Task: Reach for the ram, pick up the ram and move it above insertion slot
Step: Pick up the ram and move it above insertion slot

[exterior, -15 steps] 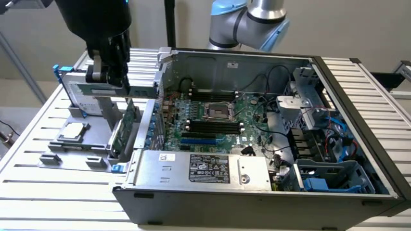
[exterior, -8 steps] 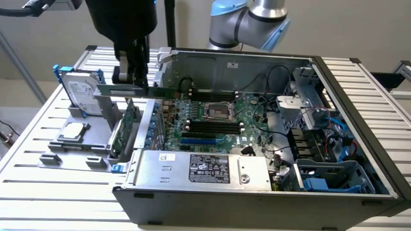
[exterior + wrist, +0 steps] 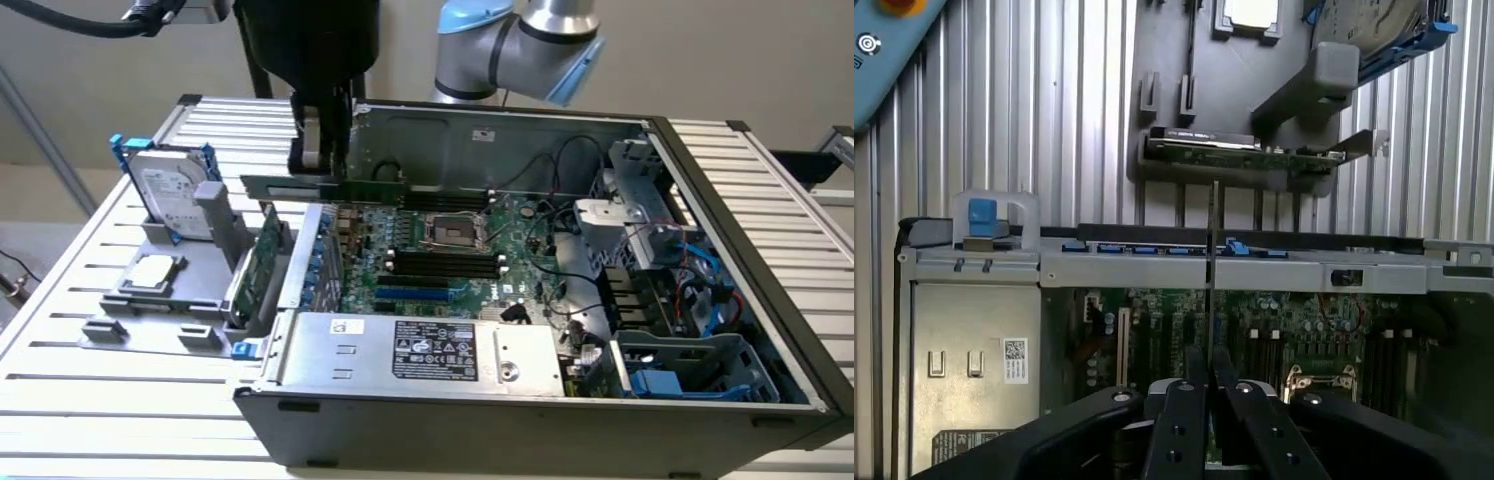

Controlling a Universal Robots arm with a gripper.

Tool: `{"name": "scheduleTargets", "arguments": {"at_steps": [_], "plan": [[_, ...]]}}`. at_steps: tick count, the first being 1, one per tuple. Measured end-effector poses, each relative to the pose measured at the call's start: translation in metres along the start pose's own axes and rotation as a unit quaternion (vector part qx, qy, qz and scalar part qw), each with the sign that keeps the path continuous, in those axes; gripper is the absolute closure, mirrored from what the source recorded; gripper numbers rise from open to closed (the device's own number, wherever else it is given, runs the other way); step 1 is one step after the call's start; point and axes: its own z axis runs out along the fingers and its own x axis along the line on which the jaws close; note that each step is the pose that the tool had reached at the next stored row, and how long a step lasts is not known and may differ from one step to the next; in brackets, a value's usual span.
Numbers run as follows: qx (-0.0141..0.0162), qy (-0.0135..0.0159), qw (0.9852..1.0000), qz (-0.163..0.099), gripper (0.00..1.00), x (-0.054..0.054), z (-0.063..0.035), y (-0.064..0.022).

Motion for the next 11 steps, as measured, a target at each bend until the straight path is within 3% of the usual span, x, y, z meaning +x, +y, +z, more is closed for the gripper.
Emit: {"name": "scheduleTargets", "arguments": {"at_steps": [11], "plan": [[-0.0008,0.005,1.0,0.0,0.86,-0.014,0.0032,-0.0368]]}}
